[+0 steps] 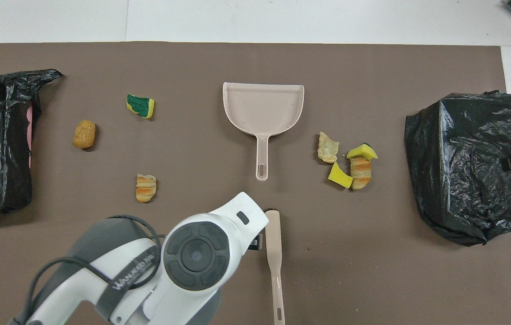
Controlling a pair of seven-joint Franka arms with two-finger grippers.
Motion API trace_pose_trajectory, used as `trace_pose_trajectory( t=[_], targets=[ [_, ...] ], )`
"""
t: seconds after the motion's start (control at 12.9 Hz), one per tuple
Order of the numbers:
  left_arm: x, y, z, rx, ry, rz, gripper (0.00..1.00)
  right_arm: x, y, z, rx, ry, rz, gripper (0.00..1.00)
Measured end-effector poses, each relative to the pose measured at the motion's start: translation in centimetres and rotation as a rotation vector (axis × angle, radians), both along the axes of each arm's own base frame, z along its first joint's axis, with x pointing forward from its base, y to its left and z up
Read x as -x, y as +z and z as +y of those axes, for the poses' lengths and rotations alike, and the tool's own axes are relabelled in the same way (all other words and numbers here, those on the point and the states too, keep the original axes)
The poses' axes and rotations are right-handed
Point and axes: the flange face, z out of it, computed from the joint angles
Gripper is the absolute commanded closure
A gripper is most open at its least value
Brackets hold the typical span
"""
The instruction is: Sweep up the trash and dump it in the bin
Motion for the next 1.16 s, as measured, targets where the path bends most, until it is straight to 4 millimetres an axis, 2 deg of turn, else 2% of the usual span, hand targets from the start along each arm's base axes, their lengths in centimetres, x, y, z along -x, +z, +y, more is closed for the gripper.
trace_pose_trajectory(
  t=[0.16, 0.39, 0.54, 0.7, 0.85, 0.93, 1.01, 1.09, 1.16],
  targets=[
    [2.6, -3.5, -3.1, 0.004, 0.021, -0.010, 0.00, -1.3, -1.2, 1.8, 0.001, -0.001, -0.018, 0.00],
    [6.0, -8.2, -6.5, 0.001, 0.029, -0.016, 0.00, -4.4, -4.5, 6.8, -0.001, -0.044, -0.048, 0.00],
    [8.8, -10.6, -8.0, -0.021, 0.024, -0.006, 0.00, -6.1, -6.7, 8.0, -0.001, -0.070, -0.047, 0.00],
    [11.2, -12.7, -9.3, -0.047, 0.023, 0.003, 0.00, -7.4, -8.9, 9.9, -0.001, -0.101, -0.037, 0.00],
    [11.5, -13.0, -9.5, -0.050, 0.026, 0.003, 0.00, -8.0, -10.6, 12.7, -0.021, -0.105, -0.026, 0.00],
    [11.3, -12.7, -9.5, -0.045, 0.030, 0.001, 0.11, -8.1, -11.1, 14.2, -0.043, -0.100, -0.018, 0.00],
    [11.2, -12.4, -9.4, -0.041, 0.033, -0.001, 0.32, -8.1, -11.4, 15.3, -0.057, -0.101, -0.023, 0.00],
    [11.1, -12.1, -9.4, -0.036, 0.038, -0.003, 0.58, -8.3, -11.6, 16.1, -0.066, -0.107, -0.037, 0.00],
    [11.2, -11.9, -9.4, -0.033, 0.044, -0.004, 0.76, -8.5, -11.8, 16.3, -0.072, -0.110, -0.041, 0.00]
  ],
)
